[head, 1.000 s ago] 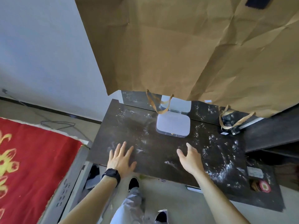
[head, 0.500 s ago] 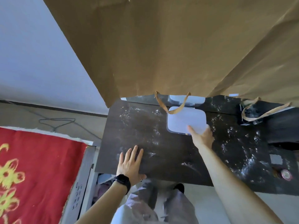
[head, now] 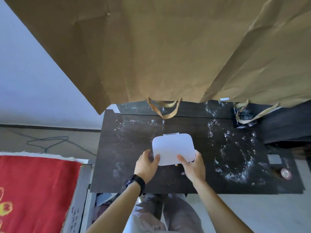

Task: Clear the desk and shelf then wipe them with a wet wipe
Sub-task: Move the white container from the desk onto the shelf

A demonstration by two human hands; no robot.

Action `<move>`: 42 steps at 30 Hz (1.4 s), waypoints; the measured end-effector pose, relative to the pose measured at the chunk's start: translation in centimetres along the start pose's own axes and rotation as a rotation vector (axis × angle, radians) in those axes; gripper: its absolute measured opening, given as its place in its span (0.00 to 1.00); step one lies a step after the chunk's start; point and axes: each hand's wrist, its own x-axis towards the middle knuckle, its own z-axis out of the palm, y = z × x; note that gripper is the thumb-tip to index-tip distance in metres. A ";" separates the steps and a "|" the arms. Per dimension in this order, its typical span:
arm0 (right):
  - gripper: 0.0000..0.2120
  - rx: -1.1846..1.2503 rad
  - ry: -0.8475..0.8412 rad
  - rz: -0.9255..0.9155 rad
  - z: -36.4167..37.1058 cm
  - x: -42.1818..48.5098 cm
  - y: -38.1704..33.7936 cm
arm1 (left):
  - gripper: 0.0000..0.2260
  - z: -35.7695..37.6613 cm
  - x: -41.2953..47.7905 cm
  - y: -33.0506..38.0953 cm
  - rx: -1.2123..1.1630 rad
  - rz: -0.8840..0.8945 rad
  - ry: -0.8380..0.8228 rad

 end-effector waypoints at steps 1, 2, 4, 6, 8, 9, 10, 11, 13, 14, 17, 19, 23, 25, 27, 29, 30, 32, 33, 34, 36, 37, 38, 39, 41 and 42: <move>0.29 0.006 -0.015 0.006 -0.2 0.1 0.0 | 0.19 0.2 0.2 0.6 -0.018 -0.019 -0.034; 0.27 0.011 -0.025 0.014 -0.3 0.1 -0.1 | 0.17 0.4 0.5 1.0 -0.030 -0.039 -0.053; 0.27 0.050 -0.044 0.053 -0.5 0.6 0.1 | 0.15 0.8 1.0 1.6 -0.052 -0.089 -0.054; 0.25 0.117 -0.068 0.114 -0.9 1.1 0.1 | 0.15 1.3 1.2 2.1 -0.095 -0.112 -0.006; 0.24 0.253 -0.100 0.162 -1.5 1.3 0.1 | 0.15 1.7 1.0 2.7 -0.198 -0.071 0.082; 0.25 0.327 -0.121 0.181 -1.9 1.3 0.2 | 0.15 1.8 0.7 3.1 -0.273 -0.036 0.119; 0.27 0.405 -0.154 0.205 -2.3 1.0 0.2 | 0.16 1.8 0.2 3.7 -0.349 -0.019 0.121; 0.29 0.499 -0.190 0.229 -2.7 0.8 0.4 | 0.18 1.7 -0.2 4.4 -0.436 -0.017 0.083; 0.29 0.767 -0.244 0.291 -4.1 0.0 0.7 | 0.21 1.3 -1.2 5.9 -0.648 -0.054 -0.090; 0.28 0.890 -0.248 0.306 -5.1 -0.5 0.8 | 0.23 1.2 -1.7 6.8 -0.713 -0.071 -0.171; 0.26 1.168 -0.197 0.319 -8.3 -2.1 1.1 | 0.26 2.1 -2.5 9.0 -0.766 -0.122 -0.327; 0.29 1.272 -0.180 0.320 -9.7 -2.8 1.7 | 0.27 3.7 -3.0 10.6 -0.722 -0.115 -0.472; 0.26 1.277 -0.005 0.271 -14.1 -3.2 4.3 | 0.20 8.5 -4.8 14.9 -0.498 -0.024 -0.658; 0.28 1.275 0.073 0.287 -17.1 -2.7 6.5 | 0.19 11.0 -5.7 17.2 -0.360 0.022 -0.721; 0.31 1.313 0.103 0.311 -20.9 -1.9 9.1 | 0.20 14.1 -6.7 19.6 -0.199 0.082 -0.747; 0.29 1.308 0.122 0.288 -24.6 -0.7 11.6 | 0.23 17.3 -7.0 21.8 -0.062 0.166 -0.677; 0.27 1.286 0.145 0.274 -26.4 0.0 12.8 | 0.24 18.9 -6.9 22.9 -0.022 0.220 -0.608; 0.29 1.262 0.181 0.271 -29.9 1.4 15.2 | 0.24 21.9 -6.9 24.8 0.039 0.332 -0.436; 0.30 1.260 0.186 0.278 -31.5 2.4 16.7 | 0.24 23.4 -6.9 26.0 0.062 0.388 -0.361; 0.32 1.255 0.186 0.288 -33.3 3.5 18.2 | 0.25 24.9 -7.2 27.2 0.066 0.449 -0.290; 0.33 1.256 0.192 0.306 -36.8 6.1 20.3 | 0.28 27.9 -7.9 29.6 0.047 0.614 -0.098; 0.33 1.253 0.194 0.309 -38.5 7.5 21.0 | 0.31 29.1 -8.4 30.9 0.075 0.709 0.024; 0.32 1.225 0.186 0.296 -39.9 8.8 21.6 | 0.33 30.3 -8.6 32.2 0.144 0.802 0.154; 0.32 1.191 0.173 0.282 -41.1 10.0 22.1 | 0.35 31.3 -8.8 33.4 0.253 0.888 0.287; 0.32 1.159 0.147 0.262 -43.1 11.9 22.4 | 0.36 32.8 -9.4 35.2 0.469 1.045 0.521; 0.32 1.148 0.121 0.248 -43.9 13.0 22.5 | 0.37 33.3 -9.5 36.1 0.559 1.122 0.618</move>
